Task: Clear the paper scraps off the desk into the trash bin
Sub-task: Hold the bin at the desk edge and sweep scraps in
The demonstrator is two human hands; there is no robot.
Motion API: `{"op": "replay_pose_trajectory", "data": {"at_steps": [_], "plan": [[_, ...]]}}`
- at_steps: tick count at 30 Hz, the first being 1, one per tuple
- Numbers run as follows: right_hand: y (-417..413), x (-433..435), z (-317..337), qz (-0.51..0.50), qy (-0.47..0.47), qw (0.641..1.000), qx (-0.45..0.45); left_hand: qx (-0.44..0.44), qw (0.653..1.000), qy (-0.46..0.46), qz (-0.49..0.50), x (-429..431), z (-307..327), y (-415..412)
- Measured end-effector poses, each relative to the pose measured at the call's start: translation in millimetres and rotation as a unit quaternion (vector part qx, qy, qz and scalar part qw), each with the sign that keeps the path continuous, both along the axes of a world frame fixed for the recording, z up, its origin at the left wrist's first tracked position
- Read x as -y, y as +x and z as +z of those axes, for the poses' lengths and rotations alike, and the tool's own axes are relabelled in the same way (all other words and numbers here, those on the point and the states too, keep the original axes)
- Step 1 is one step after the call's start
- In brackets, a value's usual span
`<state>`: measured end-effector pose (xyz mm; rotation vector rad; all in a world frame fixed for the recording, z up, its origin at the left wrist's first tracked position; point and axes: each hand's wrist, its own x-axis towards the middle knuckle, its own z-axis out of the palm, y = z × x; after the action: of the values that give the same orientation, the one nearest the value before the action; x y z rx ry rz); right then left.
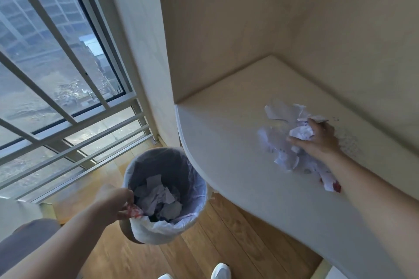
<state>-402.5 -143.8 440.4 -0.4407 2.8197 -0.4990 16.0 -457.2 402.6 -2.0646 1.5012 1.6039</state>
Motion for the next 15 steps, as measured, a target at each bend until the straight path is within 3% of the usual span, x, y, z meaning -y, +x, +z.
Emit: {"op": "replay_pose_trajectory", "data": {"at_steps": [9, 15], "plan": [[56.2, 68.4, -8.7, 0.136, -0.024, 0.990, -0.039, -0.017, 1.000, 0.012, 0.009, -11.4, 4.9, -9.8], [95.3, 106.2, -9.1, 0.202, 0.006, 0.979, -0.005, -0.027, 0.999, 0.015, 0.007, -17.9, 9.9, -12.7]]}}
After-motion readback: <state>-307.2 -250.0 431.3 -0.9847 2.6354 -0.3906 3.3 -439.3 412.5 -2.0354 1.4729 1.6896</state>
